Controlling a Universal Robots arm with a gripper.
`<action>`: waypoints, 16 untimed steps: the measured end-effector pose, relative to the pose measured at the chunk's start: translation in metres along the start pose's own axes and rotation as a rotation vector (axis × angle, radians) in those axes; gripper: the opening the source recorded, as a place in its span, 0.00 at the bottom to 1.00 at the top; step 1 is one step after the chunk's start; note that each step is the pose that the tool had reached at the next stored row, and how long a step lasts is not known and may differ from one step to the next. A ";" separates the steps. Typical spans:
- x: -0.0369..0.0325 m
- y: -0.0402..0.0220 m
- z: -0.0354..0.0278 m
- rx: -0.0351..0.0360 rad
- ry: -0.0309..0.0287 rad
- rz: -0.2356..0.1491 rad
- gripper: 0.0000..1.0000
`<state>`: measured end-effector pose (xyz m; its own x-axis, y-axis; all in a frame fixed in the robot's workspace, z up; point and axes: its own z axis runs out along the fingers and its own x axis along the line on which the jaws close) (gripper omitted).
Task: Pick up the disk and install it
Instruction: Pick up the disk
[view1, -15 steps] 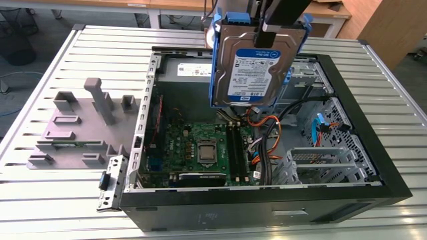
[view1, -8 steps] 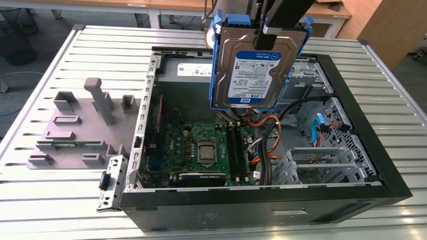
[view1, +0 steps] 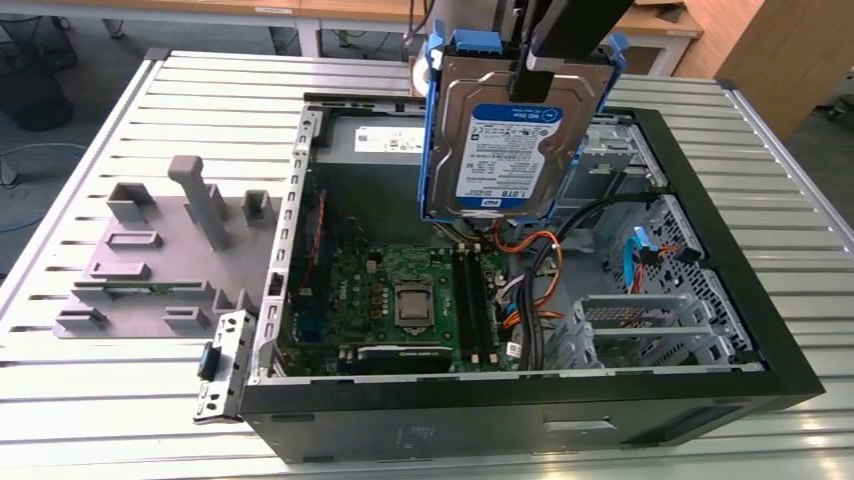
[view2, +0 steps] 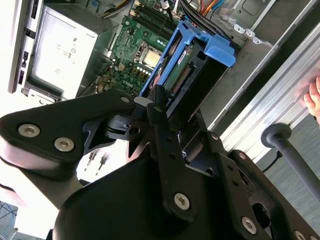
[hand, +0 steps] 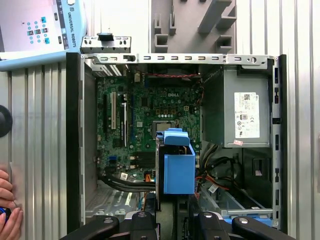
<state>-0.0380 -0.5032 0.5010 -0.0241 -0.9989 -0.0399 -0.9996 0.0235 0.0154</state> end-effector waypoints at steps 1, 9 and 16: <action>0.0000 0.0000 0.0000 -0.0001 0.0001 0.000 0.35; 0.0013 -0.0001 0.0003 0.0000 0.0000 0.000 0.35; 0.0102 -0.0003 0.0025 0.0001 -0.0002 0.000 0.35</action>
<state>-0.0380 -0.5133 0.4981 -0.0241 -0.9989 -0.0401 -0.9996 0.0235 0.0153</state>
